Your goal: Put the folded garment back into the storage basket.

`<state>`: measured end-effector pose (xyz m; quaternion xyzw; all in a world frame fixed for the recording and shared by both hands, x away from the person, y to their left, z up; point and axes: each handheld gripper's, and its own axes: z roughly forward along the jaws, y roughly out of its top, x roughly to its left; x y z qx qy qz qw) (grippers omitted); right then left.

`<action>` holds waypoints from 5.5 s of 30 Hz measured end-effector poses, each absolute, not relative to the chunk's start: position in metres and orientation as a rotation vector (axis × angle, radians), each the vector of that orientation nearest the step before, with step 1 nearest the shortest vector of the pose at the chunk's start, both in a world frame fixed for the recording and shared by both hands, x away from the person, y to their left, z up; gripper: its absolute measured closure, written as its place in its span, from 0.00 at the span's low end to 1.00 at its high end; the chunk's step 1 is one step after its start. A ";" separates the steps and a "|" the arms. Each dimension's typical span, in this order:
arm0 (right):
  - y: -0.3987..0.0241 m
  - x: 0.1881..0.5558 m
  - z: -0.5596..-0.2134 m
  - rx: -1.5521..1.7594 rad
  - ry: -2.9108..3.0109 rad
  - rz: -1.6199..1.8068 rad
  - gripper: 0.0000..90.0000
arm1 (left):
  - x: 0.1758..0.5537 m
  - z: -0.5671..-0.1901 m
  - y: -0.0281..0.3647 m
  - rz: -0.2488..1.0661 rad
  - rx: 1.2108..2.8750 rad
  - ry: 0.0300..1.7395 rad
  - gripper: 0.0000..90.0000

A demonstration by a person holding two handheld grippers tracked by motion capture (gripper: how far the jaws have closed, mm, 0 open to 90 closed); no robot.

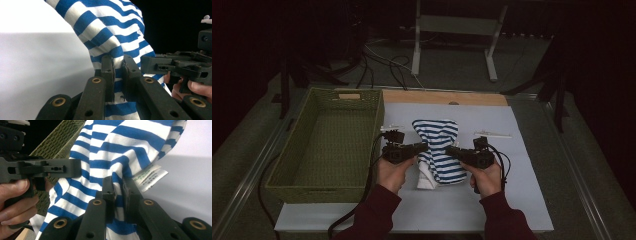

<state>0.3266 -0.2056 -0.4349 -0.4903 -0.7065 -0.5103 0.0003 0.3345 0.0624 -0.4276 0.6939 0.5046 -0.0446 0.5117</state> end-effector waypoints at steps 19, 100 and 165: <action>-0.197 0.334 -0.423 -1.505 -2.227 -1.613 0.91 | 0.336 -0.416 0.076 -0.101 1.645 1.222 0.91; -0.131 0.351 -0.401 -1.382 -2.241 -1.635 0.91 | 0.345 -0.398 0.141 -0.100 1.557 1.252 0.91; -0.084 0.357 -0.391 -1.283 -2.227 -1.652 0.91 | 0.344 -0.387 0.178 -0.063 1.525 1.278 0.91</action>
